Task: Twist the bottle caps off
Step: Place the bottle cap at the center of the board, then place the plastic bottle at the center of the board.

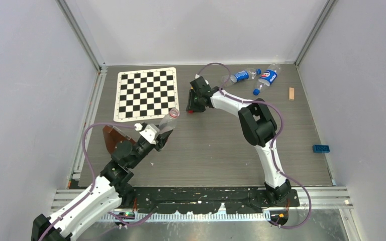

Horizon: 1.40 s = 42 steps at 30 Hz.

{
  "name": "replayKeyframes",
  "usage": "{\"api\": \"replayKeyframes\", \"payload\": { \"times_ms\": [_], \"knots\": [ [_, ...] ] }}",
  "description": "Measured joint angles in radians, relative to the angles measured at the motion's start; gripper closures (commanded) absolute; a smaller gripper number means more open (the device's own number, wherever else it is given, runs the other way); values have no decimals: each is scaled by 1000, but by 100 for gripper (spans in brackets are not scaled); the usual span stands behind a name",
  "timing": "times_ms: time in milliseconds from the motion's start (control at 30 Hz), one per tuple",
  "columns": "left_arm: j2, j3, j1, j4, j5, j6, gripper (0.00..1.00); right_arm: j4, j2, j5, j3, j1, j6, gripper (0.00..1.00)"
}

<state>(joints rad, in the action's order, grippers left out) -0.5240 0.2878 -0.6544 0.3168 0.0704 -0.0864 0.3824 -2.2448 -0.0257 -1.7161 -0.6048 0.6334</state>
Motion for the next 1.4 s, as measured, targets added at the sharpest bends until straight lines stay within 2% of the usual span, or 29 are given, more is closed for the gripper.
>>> {"api": "replayKeyframes", "payload": {
  "times_ms": [267,333,667,733,867,1000,1067,1233,1400],
  "knots": [
    [-35,0,0,3,-3,0,85,25,-12,11,-31,-11,-11,40],
    [-48,0,0,5,-3,0,85,16,-10,0,-27,-11,-11,37],
    [-89,0,0,18,-3,0,84,0,92,-4,105,-11,-23,36],
    [-89,0,0,21,-3,0,81,-17,141,-6,160,-10,-21,36],
    [-90,0,0,25,-1,-2,79,-105,338,-14,383,-10,8,34],
    [-120,0,0,31,6,-3,79,-253,672,-47,702,-10,80,32],
    [-154,0,0,39,17,2,79,-307,826,-84,799,-10,110,30],
    [-220,0,0,49,36,26,77,-469,1077,-182,864,-12,169,27],
    [-242,4,0,59,54,35,77,-532,1159,-223,874,-39,175,28]
  ]
}}
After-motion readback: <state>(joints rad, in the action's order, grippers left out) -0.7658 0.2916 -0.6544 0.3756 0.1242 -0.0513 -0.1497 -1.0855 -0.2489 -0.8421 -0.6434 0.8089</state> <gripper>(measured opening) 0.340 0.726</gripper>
